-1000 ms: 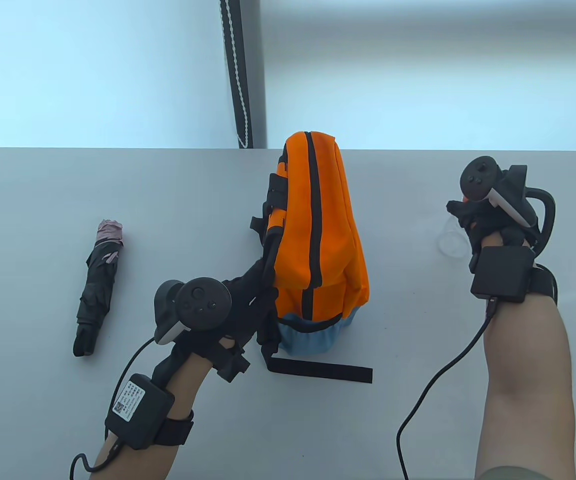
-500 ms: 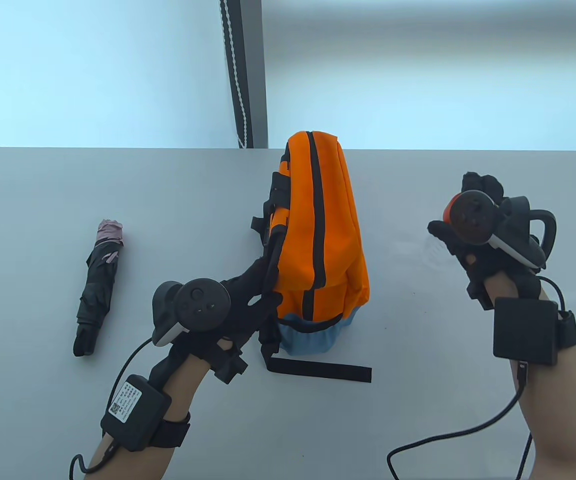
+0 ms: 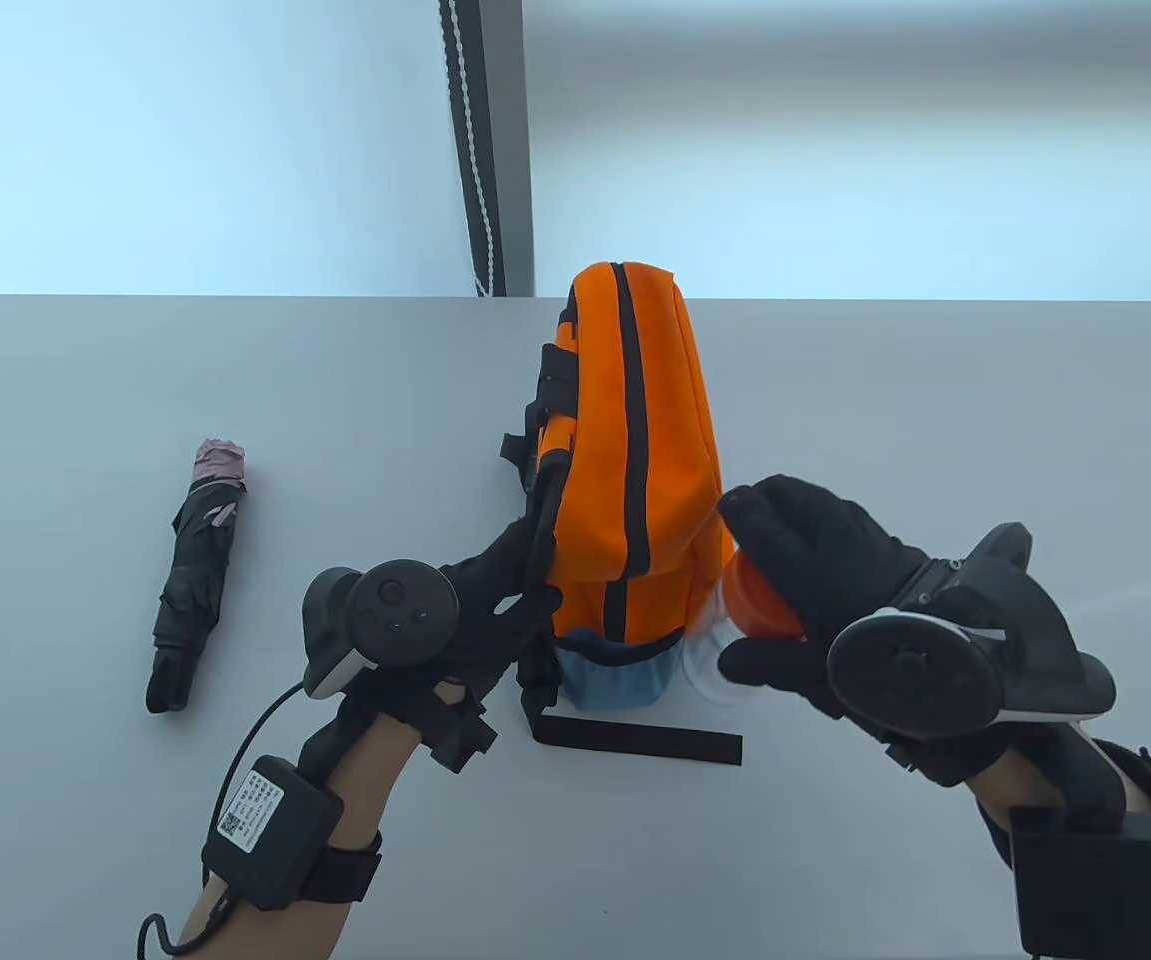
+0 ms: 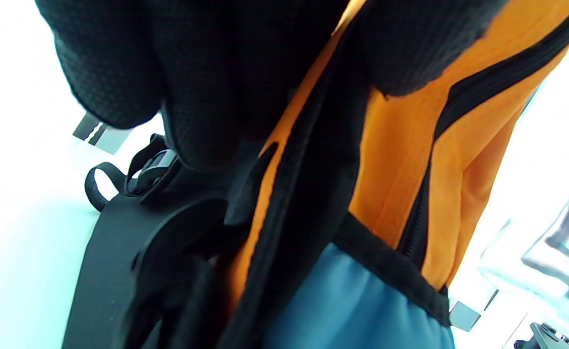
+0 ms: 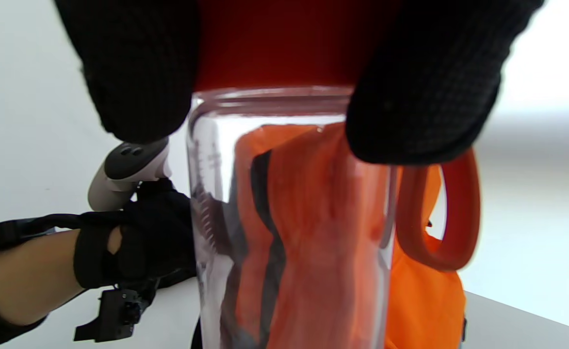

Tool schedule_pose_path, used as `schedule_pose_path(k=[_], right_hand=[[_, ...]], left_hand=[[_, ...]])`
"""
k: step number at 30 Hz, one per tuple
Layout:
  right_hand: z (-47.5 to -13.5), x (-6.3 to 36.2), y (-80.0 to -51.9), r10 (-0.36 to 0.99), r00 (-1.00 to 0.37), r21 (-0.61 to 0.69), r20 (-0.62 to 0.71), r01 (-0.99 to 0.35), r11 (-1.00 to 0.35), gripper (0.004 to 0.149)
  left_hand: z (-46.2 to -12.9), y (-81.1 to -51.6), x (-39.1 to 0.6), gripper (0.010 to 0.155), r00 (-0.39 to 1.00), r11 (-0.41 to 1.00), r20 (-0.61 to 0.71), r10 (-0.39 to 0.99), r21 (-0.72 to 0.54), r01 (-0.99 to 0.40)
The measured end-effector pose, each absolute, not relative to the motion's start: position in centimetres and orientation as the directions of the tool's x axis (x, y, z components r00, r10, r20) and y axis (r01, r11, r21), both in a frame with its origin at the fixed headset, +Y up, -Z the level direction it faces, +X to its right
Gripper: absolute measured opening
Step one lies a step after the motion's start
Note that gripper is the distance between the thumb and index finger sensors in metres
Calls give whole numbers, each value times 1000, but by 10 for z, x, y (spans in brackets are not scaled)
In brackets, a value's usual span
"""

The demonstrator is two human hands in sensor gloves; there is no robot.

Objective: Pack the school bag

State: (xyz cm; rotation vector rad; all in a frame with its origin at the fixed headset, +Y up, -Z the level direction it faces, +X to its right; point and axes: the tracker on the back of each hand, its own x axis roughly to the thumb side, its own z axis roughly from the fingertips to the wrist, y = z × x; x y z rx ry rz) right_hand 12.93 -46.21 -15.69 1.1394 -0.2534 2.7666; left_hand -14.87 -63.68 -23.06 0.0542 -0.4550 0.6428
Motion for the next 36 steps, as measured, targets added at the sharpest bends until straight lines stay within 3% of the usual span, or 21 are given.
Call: schedule_pose_path(k=[4, 7, 10, 12, 14, 16, 18, 19, 21, 23, 25, 26, 28, 29, 32, 36], right_hand=[[-153, 104, -466, 103, -651, -63, 753, -226, -972, 98], [-159, 92, -473, 22, -704, -174, 710, -205, -963, 96], [-161, 86, -479, -10, -711, -168, 703, -153, -974, 95], [-161, 84, -481, -11, -708, -147, 706, -132, -980, 95], [-163, 85, -482, -13, -708, -149, 706, -131, -980, 94], [-165, 87, -482, 8, -709, -143, 706, -153, -978, 94], [-165, 89, -480, 13, -707, -161, 708, -179, -971, 93], [-165, 88, -480, 13, -708, -167, 706, -185, -968, 93], [-161, 86, -479, -12, -721, -197, 692, -173, -965, 92], [-160, 82, -480, -14, -723, -203, 690, -175, -963, 92], [-162, 81, -482, -7, -724, -202, 690, -183, -962, 92], [-162, 82, -483, -11, -734, -222, 679, -191, -956, 92], [-163, 81, -485, -29, -749, -261, 662, -194, -946, 91], [-164, 81, -487, -18, -755, -255, 656, -199, -946, 91], [-168, 79, -492, 15, -769, -269, 639, -242, -932, 90], [-172, 74, -494, 27, -799, -270, 601, -235, -934, 90]], left_hand=[[-230, -636, -148, 73, 709, 806, 428, 561, -85, -586], [-229, -636, -148, 72, 708, 806, 430, 560, -85, -586], [-224, -629, -154, 70, 736, 820, 403, 544, -68, -569], [-210, -613, -163, 65, 820, 871, 369, 436, 57, -489], [-191, -589, -168, 50, 876, 874, 396, 275, 277, -399], [-187, -584, -164, 46, 736, 850, 582, 344, 140, -508], [-184, -593, -150, 49, 620, 808, 615, 488, -48, -588], [-183, -597, -144, 54, 627, 827, 618, 475, -70, -558], [-181, -612, -126, 62, 717, 921, 620, 318, -25, -388], [-187, -631, -110, 71, 779, 964, 567, 267, -146, -224], [-191, -646, -101, 75, 812, 956, 516, 272, -239, -169], [-191, -651, -98, 74, 813, 962, 521, 260, -216, -169], [-185, -655, -90, 56, 776, 975, 592, 217, -90, -204], [-183, -656, -86, 52, 736, 978, 645, 205, -101, -184], [-177, -662, -74, 58, 685, 954, 664, 298, -202, -219], [-176, -664, -64, 56, 657, 952, 690, 303, -191, -239]])
